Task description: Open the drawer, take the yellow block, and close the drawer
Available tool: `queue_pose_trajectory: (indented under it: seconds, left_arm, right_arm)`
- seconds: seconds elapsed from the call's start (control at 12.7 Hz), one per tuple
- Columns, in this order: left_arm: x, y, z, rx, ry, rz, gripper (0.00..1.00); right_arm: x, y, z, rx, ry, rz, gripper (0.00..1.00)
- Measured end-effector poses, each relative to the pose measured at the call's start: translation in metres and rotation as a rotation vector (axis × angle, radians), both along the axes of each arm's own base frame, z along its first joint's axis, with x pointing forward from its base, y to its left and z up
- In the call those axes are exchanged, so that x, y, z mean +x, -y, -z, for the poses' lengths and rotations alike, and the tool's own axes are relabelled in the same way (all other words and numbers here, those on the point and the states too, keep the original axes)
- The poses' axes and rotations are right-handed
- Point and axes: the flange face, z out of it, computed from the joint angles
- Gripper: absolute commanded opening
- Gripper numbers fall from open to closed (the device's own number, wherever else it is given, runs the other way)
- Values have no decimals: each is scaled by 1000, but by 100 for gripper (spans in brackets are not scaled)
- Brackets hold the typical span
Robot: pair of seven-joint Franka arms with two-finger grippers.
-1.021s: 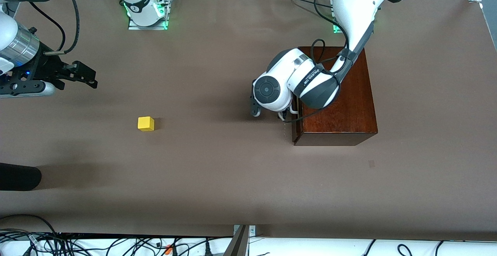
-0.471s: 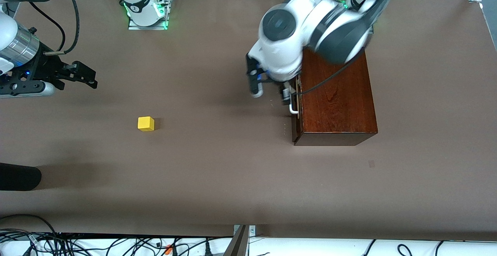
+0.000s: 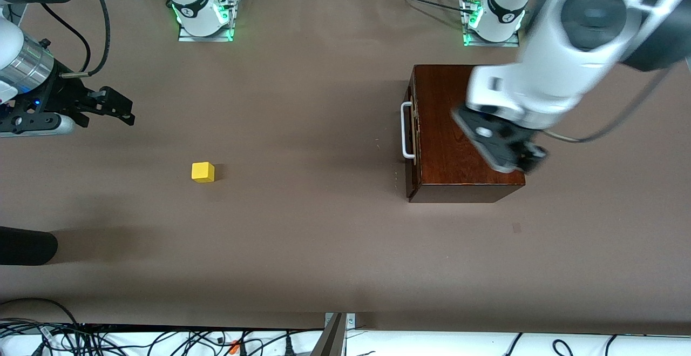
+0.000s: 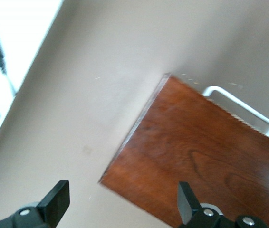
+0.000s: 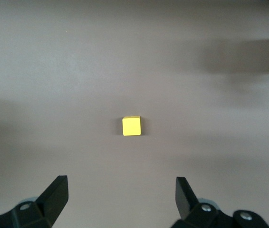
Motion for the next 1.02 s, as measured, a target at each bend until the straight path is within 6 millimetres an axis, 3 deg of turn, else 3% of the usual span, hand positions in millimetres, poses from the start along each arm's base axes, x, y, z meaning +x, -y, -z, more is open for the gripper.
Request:
queue_pose_trajectory:
  seconds: [0.16,0.39,0.55,0.86,1.02]
  left_arm:
    - [10,-21,-4,-28,42,-185,100]
    - [22,-54,1,-60,87,-603,100]
    - [25,-67,4,-136,148,-698,100]
    - [-33,-89,-9,-150,136,-877,100]
    - [-51,-103,-20,-102,98,-941,100]
  right_arm:
    - [1,0,1,0,4,1,100]
    - [2,0,1,0,6,1,100]
    - [2,0,1,0,8,1,100]
    - [2,0,1,1,9,1,100]
    - [2,0,1,1,9,1,100]
